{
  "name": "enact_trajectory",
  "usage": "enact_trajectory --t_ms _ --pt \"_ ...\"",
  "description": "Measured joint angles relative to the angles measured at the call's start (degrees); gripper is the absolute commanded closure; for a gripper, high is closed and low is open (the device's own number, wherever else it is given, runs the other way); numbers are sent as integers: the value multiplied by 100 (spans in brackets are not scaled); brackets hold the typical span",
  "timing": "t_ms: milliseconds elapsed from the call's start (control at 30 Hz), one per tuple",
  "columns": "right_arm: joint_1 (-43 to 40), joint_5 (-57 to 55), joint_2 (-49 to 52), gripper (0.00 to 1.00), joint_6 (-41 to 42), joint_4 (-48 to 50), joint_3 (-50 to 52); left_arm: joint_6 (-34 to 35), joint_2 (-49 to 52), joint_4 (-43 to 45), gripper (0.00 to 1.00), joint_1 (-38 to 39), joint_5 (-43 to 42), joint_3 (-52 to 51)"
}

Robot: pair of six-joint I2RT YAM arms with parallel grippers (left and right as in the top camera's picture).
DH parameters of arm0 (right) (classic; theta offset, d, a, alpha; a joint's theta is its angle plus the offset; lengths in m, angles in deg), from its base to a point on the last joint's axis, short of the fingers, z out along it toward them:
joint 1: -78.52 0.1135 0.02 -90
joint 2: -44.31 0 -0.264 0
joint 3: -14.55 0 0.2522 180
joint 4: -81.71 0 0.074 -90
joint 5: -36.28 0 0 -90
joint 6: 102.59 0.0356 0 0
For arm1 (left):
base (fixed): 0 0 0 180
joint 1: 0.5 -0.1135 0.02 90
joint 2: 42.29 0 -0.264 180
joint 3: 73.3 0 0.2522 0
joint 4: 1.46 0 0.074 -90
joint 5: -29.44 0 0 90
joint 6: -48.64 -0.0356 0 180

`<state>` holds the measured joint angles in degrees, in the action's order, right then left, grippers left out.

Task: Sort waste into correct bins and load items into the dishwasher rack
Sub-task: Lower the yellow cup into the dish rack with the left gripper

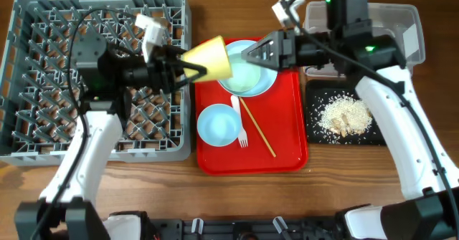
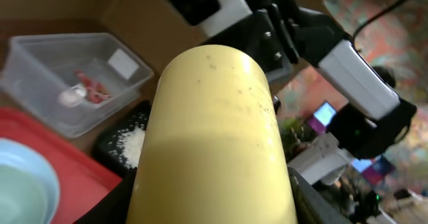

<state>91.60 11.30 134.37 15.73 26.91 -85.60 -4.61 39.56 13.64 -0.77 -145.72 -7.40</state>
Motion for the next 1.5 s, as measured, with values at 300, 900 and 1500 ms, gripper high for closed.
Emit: enact_trajectory --t_ms 300,900,1500 --pt "-417 -1740 0 52 -186 -925 0 -251 308 -1628 96 -1266 1325 35" --pt "-417 -4391 -24 53 -1222 -2363 -2 -2017 -826 -8985 96 -1532 7281 1714" --pt "-417 -4457 -39 53 -1241 -2575 -2 -2022 549 -9353 96 -1532 8081 1714"
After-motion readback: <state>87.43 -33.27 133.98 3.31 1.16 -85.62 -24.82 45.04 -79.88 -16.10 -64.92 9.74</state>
